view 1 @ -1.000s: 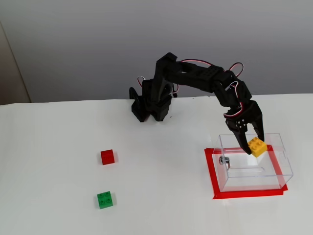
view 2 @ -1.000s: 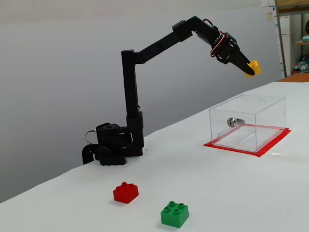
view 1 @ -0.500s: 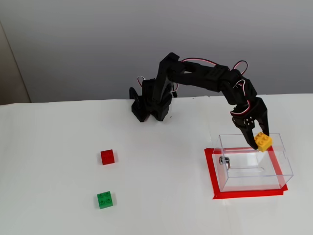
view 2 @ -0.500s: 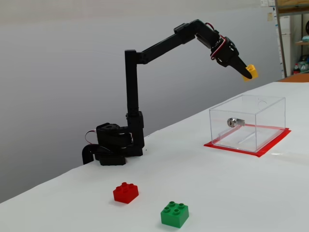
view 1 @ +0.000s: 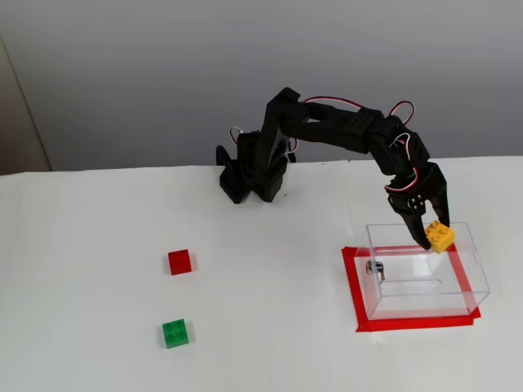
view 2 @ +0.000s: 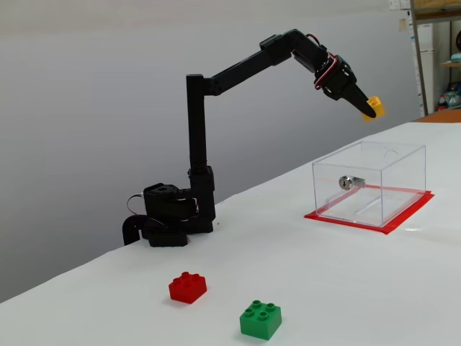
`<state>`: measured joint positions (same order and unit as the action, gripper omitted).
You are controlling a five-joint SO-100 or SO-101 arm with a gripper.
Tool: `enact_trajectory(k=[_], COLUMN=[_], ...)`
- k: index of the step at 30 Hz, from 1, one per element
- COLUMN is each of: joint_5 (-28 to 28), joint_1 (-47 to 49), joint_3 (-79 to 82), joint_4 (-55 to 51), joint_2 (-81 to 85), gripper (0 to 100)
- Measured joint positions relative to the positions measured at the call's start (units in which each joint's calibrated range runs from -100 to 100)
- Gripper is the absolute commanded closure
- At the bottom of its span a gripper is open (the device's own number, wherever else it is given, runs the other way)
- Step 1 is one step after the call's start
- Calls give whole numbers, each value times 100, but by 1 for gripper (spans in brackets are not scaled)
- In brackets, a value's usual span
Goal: Pick the yellow lego brick and place it into the transparent box
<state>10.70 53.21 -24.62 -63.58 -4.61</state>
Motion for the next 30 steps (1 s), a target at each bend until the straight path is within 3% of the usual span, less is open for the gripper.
enact_trajectory(k=[3, 6, 27, 30], joint_5=[0, 0, 0, 0], joint_1=[0, 0, 0, -21], joint_3=[0, 0, 0, 0], joint_4=[0, 0, 0, 0], joint_2=[0, 0, 0, 0], gripper=[60, 57, 58, 66])
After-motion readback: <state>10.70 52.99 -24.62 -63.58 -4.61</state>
